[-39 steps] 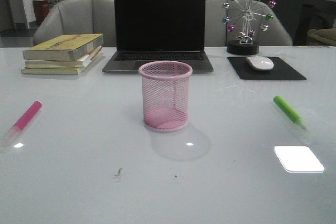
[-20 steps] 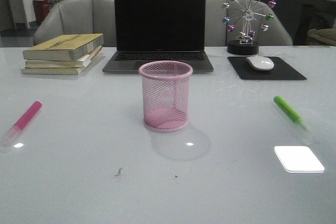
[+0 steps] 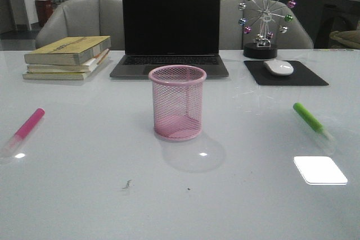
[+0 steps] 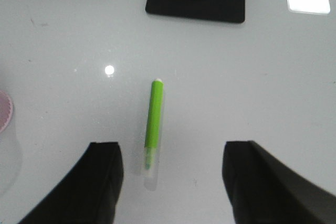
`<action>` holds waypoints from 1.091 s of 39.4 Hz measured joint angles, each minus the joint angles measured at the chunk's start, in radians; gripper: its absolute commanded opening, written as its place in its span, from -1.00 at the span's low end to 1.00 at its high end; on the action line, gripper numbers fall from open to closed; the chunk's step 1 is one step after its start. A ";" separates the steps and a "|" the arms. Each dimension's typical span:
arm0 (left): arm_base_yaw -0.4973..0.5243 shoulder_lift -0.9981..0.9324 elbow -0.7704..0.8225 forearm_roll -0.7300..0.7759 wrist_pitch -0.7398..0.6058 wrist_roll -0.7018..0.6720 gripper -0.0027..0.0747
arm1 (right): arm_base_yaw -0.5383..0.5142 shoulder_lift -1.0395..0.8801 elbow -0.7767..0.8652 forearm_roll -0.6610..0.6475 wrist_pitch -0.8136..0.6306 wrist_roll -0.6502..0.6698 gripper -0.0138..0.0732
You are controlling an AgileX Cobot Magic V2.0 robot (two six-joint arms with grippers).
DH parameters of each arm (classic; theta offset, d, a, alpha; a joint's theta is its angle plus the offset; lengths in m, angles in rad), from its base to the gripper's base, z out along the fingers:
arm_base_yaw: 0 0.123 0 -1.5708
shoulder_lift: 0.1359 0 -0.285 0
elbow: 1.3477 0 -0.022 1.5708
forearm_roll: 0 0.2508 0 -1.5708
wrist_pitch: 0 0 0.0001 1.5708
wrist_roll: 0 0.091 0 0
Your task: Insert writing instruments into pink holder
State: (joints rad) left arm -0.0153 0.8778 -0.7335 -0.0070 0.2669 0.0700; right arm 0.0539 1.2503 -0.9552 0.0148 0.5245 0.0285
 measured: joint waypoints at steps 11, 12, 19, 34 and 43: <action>0.000 0.000 0.000 -0.002 0.000 0.000 0.38 | 0.000 0.326 -0.285 0.007 0.194 -0.057 0.52; 0.000 0.000 0.000 -0.002 0.000 0.000 0.38 | 0.000 0.355 -0.306 0.008 0.207 -0.058 0.52; 0.000 0.000 0.000 -0.002 0.000 0.000 0.38 | 0.000 0.501 -0.464 0.019 0.299 -0.060 0.52; 0.000 0.000 0.000 -0.002 0.000 0.000 0.38 | 0.008 0.696 -0.586 0.054 0.381 -0.063 0.52; 0.000 0.000 0.000 -0.002 0.000 0.000 0.38 | 0.015 0.764 -0.586 0.059 0.371 -0.063 0.52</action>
State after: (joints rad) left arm -0.0153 0.8778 -0.7335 -0.0088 0.2669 0.0700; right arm 0.0684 2.0146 -1.5416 0.0738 0.8960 -0.0342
